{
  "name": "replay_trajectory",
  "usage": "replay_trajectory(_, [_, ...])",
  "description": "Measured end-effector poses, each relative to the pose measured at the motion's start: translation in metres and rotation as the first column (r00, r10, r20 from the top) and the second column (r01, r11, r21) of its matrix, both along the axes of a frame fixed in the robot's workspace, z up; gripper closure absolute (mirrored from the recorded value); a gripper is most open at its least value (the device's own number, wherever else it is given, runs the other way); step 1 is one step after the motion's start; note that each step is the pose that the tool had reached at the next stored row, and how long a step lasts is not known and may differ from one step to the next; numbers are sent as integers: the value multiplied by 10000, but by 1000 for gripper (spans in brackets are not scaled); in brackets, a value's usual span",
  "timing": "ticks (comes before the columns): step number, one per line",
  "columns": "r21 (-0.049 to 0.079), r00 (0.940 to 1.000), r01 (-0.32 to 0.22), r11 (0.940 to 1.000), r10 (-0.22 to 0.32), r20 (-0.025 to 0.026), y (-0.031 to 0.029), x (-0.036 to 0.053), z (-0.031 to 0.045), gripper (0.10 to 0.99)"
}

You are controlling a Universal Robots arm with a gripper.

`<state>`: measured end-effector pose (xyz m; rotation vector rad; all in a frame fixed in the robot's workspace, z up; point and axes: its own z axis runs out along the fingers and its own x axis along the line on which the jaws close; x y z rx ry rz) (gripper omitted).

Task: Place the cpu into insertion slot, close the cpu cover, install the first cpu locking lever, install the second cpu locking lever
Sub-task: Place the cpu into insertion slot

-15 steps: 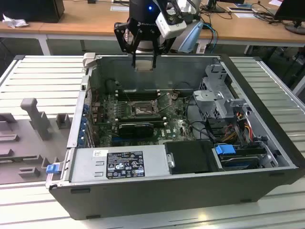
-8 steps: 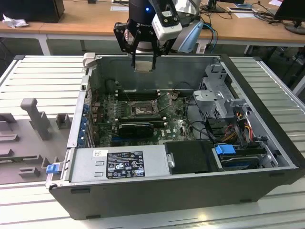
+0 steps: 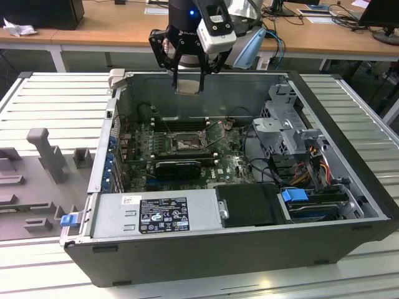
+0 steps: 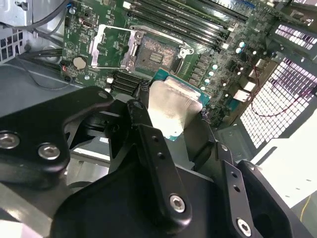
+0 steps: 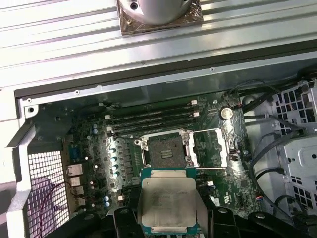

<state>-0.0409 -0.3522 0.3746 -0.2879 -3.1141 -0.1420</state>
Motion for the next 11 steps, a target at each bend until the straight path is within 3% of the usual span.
replay_trajectory(4, [0, 9988, 481, 9988, -481, 0, 0, 0, -1, 561])
replay_trajectory(11, [0, 9968, 798, 9968, -798, 0, 0, 0, -1, 561])
